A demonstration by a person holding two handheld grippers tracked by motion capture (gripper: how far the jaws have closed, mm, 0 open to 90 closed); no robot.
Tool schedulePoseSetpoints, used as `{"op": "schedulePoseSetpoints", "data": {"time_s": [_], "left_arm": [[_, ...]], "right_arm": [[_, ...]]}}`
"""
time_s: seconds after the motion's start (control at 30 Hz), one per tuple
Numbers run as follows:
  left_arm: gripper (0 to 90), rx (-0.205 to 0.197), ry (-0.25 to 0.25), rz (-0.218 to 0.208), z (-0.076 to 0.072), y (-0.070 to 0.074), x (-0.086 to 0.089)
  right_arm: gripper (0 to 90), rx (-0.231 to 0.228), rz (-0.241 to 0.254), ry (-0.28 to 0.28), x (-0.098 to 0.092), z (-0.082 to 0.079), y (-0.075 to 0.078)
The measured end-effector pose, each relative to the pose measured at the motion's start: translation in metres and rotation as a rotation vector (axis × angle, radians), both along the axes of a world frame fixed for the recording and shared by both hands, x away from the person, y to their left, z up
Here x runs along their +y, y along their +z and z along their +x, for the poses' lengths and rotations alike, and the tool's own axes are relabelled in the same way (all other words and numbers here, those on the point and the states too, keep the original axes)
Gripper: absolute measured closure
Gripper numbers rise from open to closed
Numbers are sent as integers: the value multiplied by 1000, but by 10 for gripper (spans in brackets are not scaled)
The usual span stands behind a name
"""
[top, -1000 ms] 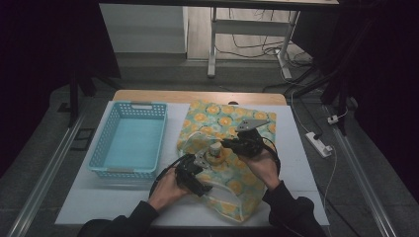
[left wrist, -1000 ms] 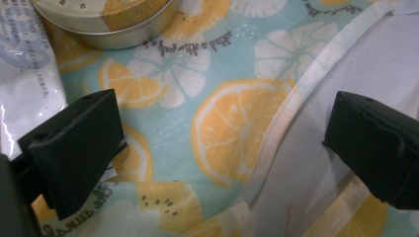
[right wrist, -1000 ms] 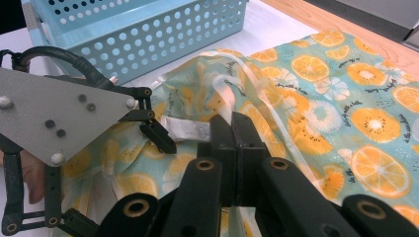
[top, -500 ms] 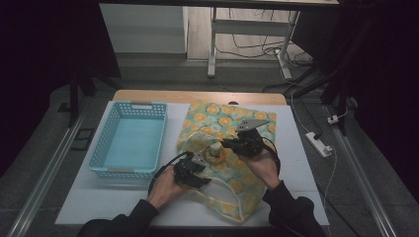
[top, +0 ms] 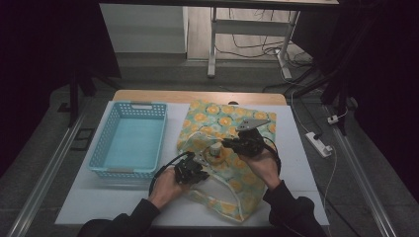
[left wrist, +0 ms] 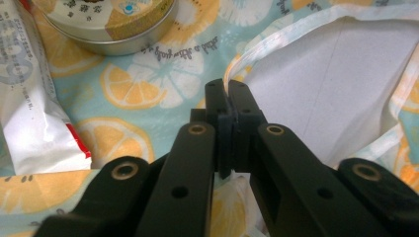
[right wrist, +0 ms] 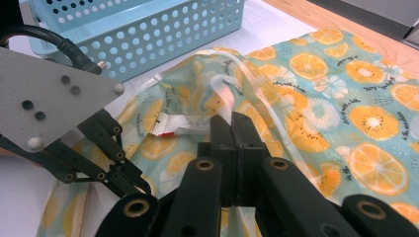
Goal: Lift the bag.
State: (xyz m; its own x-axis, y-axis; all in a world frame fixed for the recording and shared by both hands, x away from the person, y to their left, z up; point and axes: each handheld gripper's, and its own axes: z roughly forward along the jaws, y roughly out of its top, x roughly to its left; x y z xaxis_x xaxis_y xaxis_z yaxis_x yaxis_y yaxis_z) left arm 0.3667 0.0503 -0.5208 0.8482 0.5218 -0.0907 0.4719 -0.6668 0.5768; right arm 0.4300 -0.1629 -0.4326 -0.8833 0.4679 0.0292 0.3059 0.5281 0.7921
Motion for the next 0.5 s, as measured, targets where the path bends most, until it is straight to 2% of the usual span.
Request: {"op": "schedulePoseSetpoints", "data": {"time_s": [0.03, 0.17, 0.3, 0.37, 0.43, 0.5], "left_arm": [[888, 11, 8, -6, 0, 2, 0], [890, 16, 18, -14, 0, 11, 2], [890, 8, 32, -53, 1, 24, 7], [890, 17, 47, -77, 2, 30, 8], [891, 14, 44, -86, 3, 35, 9], [891, 34, 44, -87, 5, 40, 8]], "right_arm": [[900, 1, 2, -2, 0, 0, 0], [900, -3, 7, -1, -1, 0, 2], [900, -7, 9, 2, -1, -1, 4], [900, -9, 11, 7, -1, -2, 5], [900, -12, 12, 10, 0, -2, 7], [900, -13, 11, 12, 0, -3, 8]]}}
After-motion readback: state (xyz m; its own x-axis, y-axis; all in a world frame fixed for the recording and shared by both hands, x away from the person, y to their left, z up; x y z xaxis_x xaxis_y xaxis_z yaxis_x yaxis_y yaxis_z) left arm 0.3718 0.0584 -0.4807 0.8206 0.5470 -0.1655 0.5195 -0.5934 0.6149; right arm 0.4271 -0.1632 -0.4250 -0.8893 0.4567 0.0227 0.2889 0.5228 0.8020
